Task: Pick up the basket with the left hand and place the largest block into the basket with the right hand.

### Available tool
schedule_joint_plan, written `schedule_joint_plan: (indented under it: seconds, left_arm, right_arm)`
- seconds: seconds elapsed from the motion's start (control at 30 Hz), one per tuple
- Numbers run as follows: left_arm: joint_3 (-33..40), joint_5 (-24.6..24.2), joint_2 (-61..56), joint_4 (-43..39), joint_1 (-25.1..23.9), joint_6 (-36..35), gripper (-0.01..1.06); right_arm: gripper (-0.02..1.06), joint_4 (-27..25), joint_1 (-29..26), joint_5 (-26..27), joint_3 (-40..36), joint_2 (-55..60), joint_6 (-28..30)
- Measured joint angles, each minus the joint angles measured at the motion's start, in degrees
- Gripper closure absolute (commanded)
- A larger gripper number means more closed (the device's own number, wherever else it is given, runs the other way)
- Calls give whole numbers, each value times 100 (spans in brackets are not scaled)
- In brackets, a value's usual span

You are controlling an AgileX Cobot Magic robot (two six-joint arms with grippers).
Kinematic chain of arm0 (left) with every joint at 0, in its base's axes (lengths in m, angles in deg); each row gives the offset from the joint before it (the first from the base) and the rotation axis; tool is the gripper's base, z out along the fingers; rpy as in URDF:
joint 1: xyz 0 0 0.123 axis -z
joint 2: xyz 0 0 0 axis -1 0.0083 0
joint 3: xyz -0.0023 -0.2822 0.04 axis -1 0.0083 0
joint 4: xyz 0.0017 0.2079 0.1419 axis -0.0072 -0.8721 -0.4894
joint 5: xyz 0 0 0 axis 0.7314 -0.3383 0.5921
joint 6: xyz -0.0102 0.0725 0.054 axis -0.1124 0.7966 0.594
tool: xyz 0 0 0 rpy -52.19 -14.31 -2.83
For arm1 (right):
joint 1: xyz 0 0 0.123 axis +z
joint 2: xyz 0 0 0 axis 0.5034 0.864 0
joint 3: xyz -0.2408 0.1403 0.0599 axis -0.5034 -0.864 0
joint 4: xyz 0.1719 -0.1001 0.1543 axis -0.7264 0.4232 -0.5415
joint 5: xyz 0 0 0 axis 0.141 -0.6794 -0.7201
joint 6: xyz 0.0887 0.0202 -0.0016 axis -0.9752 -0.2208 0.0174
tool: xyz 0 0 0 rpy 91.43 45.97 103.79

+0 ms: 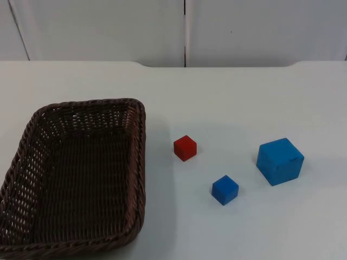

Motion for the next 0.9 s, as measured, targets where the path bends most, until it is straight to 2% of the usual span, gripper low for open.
schedule_joint_plan:
  seconds: [0.2, 0.9]
  left_arm:
    - [0, 0, 0, 267, 0, 0, 0]
    - [0, 0, 0, 298, 0, 0, 0]
  right_arm:
    - [-1, 0, 0, 0, 0, 0, 0]
    - [-1, 0, 0, 0, 0, 0, 0]
